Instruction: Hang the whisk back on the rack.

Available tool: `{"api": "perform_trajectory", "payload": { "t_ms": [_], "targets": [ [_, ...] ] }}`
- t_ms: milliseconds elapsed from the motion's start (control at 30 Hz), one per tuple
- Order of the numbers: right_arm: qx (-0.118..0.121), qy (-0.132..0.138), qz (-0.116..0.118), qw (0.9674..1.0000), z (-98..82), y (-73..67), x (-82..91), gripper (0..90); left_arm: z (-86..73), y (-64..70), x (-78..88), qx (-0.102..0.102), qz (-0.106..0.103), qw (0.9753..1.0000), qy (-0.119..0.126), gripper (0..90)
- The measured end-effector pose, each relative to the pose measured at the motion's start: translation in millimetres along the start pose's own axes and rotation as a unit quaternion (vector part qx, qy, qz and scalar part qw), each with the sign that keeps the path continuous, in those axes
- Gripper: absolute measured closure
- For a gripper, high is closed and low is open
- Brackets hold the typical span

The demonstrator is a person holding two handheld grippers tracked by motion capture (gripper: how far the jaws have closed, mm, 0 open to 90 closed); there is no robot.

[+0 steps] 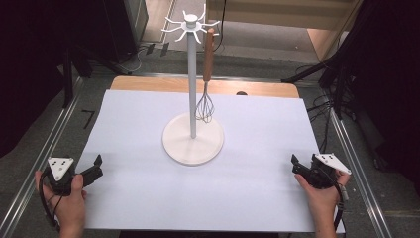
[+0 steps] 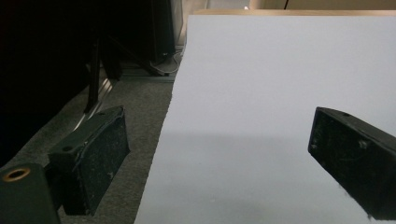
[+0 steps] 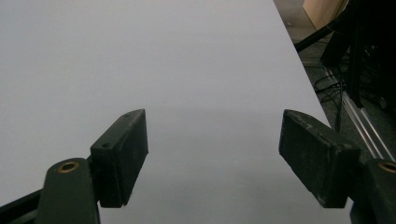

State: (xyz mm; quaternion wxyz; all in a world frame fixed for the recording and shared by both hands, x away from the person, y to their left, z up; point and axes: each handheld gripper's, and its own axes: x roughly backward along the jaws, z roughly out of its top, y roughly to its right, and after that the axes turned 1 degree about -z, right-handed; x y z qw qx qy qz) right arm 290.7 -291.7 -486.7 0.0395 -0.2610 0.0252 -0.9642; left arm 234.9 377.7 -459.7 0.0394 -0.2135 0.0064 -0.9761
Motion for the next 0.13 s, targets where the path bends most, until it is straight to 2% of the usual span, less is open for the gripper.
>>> {"api": "perform_trajectory", "payload": {
  "t_ms": [133],
  "targets": [
    [0.007, -0.013, -0.008, 0.9999, 0.4, -2.2, -2.2, 21.7, 0.5, -0.5, -0.8, 0.003, 0.001, 1.0000, -0.004, 6.0]
  ]
}}
